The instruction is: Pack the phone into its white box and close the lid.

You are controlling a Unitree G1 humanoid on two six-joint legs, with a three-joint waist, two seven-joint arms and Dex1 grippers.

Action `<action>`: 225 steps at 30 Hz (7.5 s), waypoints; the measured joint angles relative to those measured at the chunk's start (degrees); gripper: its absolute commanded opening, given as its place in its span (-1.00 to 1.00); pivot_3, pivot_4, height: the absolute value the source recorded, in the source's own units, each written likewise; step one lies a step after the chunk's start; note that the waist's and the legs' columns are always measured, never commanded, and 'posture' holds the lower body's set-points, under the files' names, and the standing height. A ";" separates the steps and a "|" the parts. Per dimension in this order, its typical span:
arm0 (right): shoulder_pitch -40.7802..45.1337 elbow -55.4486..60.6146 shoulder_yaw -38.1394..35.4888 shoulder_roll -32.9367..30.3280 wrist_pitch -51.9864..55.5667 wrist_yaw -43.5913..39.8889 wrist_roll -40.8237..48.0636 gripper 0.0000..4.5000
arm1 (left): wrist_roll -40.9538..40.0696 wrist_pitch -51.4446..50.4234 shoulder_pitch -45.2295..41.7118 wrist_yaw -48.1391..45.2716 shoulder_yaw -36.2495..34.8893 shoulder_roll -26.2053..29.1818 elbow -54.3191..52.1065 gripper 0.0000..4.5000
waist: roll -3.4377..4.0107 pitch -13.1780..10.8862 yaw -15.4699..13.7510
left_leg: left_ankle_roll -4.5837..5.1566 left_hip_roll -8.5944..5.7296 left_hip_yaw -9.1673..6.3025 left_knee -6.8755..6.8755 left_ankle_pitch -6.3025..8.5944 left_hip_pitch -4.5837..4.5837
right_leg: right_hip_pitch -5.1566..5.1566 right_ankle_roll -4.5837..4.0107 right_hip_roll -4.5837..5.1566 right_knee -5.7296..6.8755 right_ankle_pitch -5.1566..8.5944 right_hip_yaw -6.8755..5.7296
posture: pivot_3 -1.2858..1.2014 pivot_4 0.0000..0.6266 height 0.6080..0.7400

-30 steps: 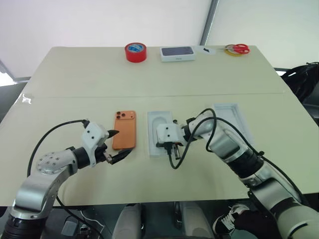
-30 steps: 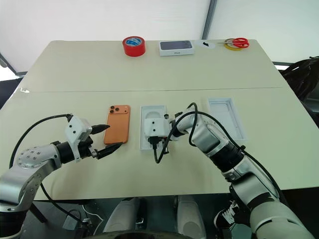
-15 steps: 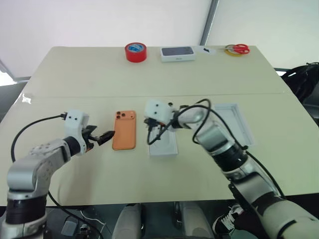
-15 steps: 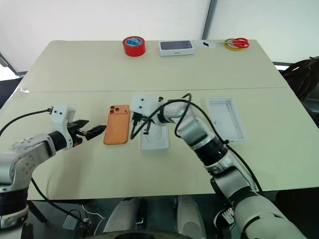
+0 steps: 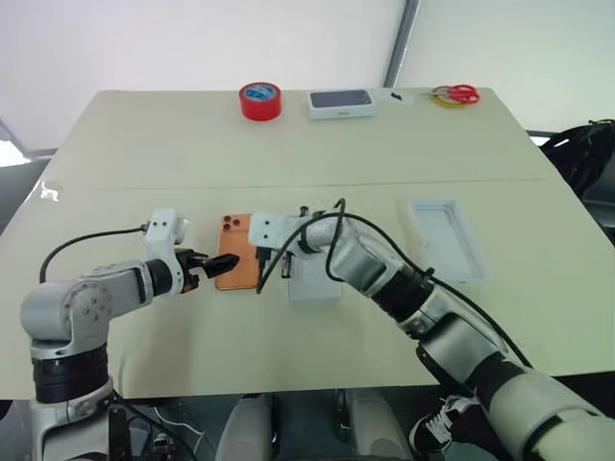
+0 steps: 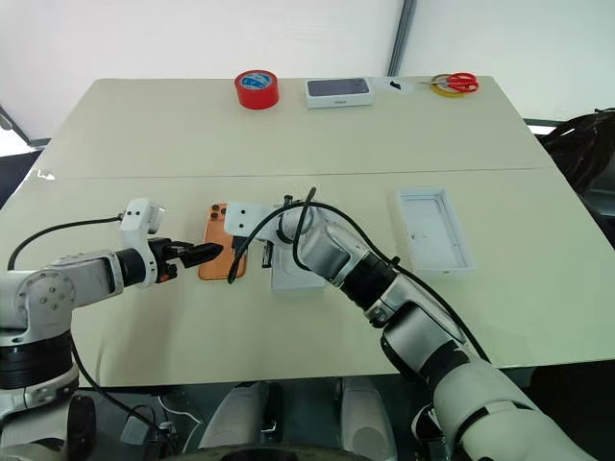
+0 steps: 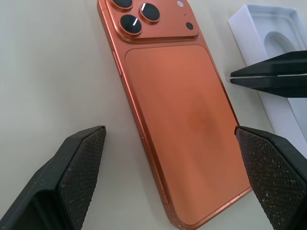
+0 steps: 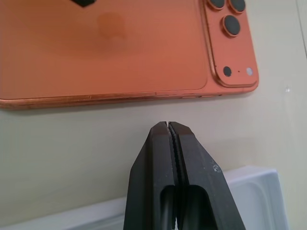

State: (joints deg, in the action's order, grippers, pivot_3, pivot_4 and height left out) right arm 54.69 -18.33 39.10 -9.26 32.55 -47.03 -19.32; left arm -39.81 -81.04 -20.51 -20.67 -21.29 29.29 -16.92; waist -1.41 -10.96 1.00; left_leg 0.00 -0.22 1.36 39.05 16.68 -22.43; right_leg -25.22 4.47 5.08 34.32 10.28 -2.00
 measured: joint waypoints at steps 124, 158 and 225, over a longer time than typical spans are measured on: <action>-24.07 25.34 -27.56 -30.94 0.82 -4.60 23.96 -1.00 | -45.80 9.03 -4.80 40.05 4.83 -6.07 1.97 0.32 | -0.22 -0.04 -1.72 | -0.01 -0.14 -0.01 0.11 0.07 0.03 | 0.26 -0.24 -0.02 -0.28 0.15 -0.02 | 0.03 -0.52 0.95; -31.48 35.25 -23.17 -40.76 12.11 -5.76 14.06 -1.00 | 10.35 17.79 -21.52 -2.12 43.07 -17.88 19.51 -0.97 | -0.16 -0.02 -3.33 | 0.21 -0.24 -0.01 0.20 0.17 -0.03 | 0.35 -0.11 0.22 -0.38 0.21 -0.08 | 0.03 -0.52 0.95; 0.77 9.04 -55.28 -27.85 59.57 18.45 70.67 -0.99 | 20.26 59.04 2.51 -21.05 26.78 -6.87 4.49 -1.00 | 0.02 -0.05 -1.23 | 0.27 0.15 0.06 0.09 0.20 -0.04 | 0.12 0.10 -0.06 -0.18 0.06 0.01 | 0.03 -0.52 0.95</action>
State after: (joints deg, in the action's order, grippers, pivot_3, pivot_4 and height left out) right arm 55.46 -9.30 -16.18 -37.11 92.12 -28.58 51.34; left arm -19.56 -22.01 -18.01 -41.72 5.49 22.41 -12.43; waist -1.39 -11.01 -0.23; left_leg 0.27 -0.08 1.42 39.14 16.88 -22.47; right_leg -25.10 4.57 5.02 34.14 10.33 -1.99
